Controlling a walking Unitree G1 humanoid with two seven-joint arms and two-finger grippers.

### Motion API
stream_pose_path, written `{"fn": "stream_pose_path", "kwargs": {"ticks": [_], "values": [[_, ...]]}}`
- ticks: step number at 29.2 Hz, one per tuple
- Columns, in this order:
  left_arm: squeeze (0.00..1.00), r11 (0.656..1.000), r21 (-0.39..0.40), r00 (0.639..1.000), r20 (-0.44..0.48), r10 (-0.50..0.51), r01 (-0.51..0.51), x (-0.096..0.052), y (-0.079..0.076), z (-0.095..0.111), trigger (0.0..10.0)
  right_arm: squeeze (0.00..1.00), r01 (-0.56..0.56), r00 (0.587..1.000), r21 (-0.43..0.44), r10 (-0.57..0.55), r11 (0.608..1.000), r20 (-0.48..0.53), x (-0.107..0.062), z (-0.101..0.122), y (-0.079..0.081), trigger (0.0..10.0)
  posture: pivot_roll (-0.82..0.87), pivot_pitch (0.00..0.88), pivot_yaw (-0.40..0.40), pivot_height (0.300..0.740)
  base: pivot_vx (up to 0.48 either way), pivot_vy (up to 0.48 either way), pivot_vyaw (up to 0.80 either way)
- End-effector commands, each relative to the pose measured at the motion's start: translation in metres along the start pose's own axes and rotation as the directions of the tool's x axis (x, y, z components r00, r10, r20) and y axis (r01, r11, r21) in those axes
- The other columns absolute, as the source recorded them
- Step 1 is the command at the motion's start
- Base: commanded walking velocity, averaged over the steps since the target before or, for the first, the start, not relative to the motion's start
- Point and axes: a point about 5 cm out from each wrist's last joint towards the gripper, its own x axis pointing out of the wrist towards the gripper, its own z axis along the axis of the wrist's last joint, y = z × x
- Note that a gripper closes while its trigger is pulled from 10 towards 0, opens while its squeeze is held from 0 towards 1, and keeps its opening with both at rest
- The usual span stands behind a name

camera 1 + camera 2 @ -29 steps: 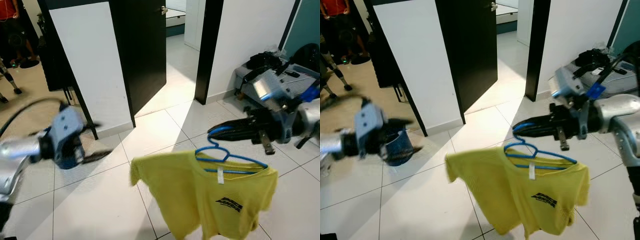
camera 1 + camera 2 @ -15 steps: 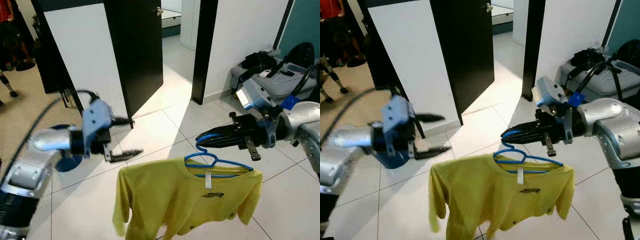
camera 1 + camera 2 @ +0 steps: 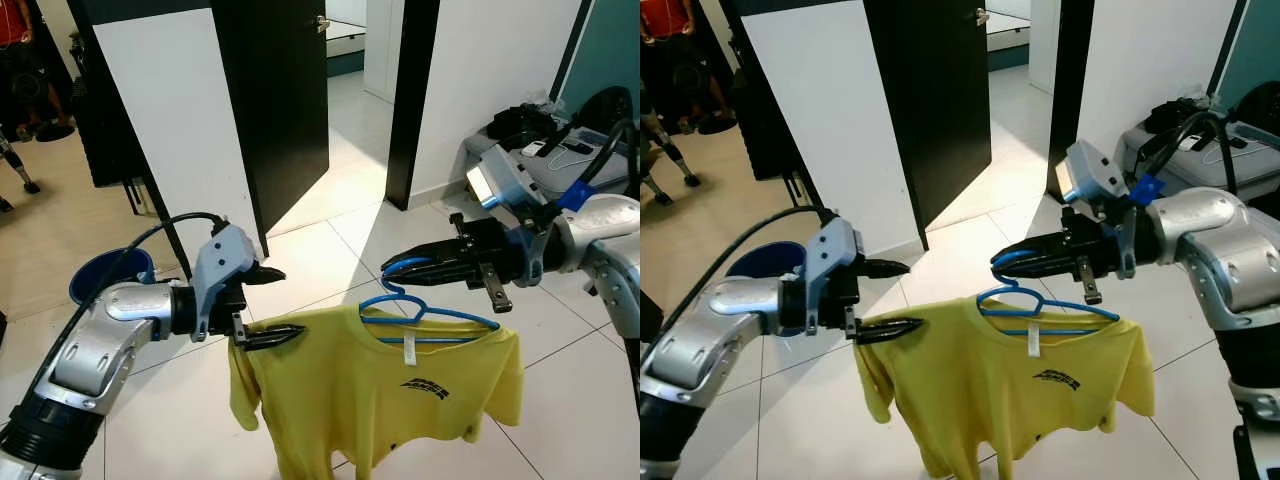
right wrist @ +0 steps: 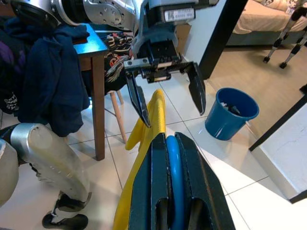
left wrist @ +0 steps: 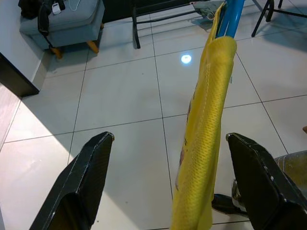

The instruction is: Hang hanger

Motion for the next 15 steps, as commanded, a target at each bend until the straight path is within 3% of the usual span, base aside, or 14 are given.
{"fn": "stream_pose_path", "kwargs": {"ticks": [1, 2, 3, 4, 5, 15], "values": [[0.00, 1.000, -0.007, 1.000, -0.018, -0.019, 0.019, 0.0030, -0.0027, -0.0025, 10.0, 0.00, -0.002, 1.000, -0.055, 0.003, 0.998, 0.012, 0.0024, 0.0095, -0.0009, 0.0, -0.09, 0.000, 0.068, 0.740, 0.000, 0.000, 0.00], [0.00, 1.000, -0.007, 0.999, -0.021, -0.028, 0.028, 0.0042, -0.0043, -0.0028, 10.0, 0.00, -0.001, 1.000, -0.057, 0.002, 0.998, 0.013, 0.0025, 0.0099, -0.0012, 0.0, -0.09, 0.000, 0.068, 0.740, 0.000, 0.000, 0.00], [0.00, 0.999, -0.012, 0.999, -0.024, -0.045, 0.045, 0.0060, -0.0070, -0.0039, 4.0, 0.00, 0.000, 1.000, -0.059, 0.001, 0.998, 0.015, 0.0026, 0.0105, -0.0015, 0.0, -0.09, 0.000, 0.068, 0.740, 0.000, 0.000, 0.00], [0.00, 0.999, -0.012, 0.999, -0.024, -0.045, 0.045, 0.0060, -0.0070, -0.0039, 4.0, 0.00, 0.000, 1.000, -0.059, 0.001, 0.998, 0.015, 0.0026, 0.0105, -0.0015, 0.0, -0.09, 0.000, 0.068, 0.740, 0.000, 0.000, 0.00], [0.00, 0.998, -0.015, 0.998, -0.026, -0.055, 0.055, 0.0072, -0.0087, -0.0047, 0.0, 0.00, 0.000, 1.000, -0.061, 0.001, 0.998, 0.016, 0.0027, 0.0110, -0.0016, 0.0, -0.09, 0.000, 0.068, 0.740, 0.000, 0.000, 0.00], [0.00, 0.997, -0.027, 0.997, -0.033, -0.072, 0.071, 0.0064, -0.0097, -0.0059, 0.0, 0.00, 0.005, 1.000, -0.063, -0.004, 0.998, 0.019, 0.0017, 0.0113, -0.0018, 0.0, -0.09, 0.000, 0.069, 0.740, 0.000, 0.000, 0.00]]}}
